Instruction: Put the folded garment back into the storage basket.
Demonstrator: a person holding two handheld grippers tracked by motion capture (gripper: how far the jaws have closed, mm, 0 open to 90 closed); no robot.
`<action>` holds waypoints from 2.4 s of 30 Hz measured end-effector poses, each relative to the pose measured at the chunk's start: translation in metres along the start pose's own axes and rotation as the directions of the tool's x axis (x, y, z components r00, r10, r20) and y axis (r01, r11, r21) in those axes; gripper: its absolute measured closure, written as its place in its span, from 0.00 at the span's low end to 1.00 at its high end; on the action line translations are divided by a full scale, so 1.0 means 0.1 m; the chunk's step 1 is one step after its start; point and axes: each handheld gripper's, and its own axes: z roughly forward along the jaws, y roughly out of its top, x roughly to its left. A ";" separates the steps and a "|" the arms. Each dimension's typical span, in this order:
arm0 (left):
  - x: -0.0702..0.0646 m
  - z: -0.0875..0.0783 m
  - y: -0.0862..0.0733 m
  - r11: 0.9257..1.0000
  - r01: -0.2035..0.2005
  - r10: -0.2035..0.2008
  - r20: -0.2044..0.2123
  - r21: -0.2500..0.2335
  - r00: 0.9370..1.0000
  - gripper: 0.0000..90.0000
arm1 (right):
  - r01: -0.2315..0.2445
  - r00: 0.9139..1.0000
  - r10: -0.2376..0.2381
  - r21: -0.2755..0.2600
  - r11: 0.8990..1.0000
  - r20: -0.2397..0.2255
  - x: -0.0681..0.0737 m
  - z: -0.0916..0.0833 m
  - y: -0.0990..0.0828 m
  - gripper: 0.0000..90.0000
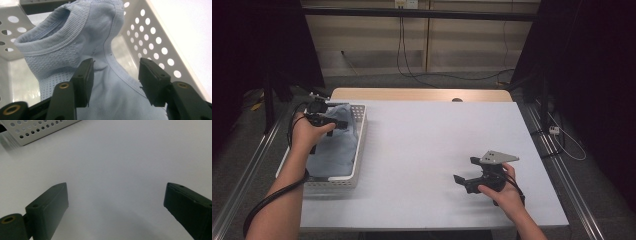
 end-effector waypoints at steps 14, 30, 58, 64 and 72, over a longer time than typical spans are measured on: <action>-0.12 -0.08 -0.01 1.000 -0.006 0.006 0.017 -0.016 1.000 0.42 | 0.002 1.000 -0.002 -0.002 1.000 0.005 0.00 -0.01 0.01 0.06; -0.35 -0.08 0.02 0.998 -0.054 0.053 0.086 0.010 0.995 0.30 | 0.000 1.000 0.000 -0.009 1.000 0.012 -0.01 -0.04 0.01 0.06; -0.61 -0.12 0.04 0.993 -0.116 0.110 0.153 0.031 0.982 0.24 | 0.008 1.000 -0.008 -0.012 1.000 0.005 0.00 -0.06 0.01 0.06; -0.65 -0.15 0.04 0.993 -0.115 0.107 0.186 0.031 0.977 0.23 | 0.009 1.000 -0.009 -0.008 1.000 0.007 0.01 -0.05 0.01 0.06; -0.72 -0.20 0.01 0.990 -0.136 0.127 0.215 0.025 0.968 0.22 | 0.003 1.000 -0.003 -0.007 1.000 0.007 0.01 -0.04 0.01 0.06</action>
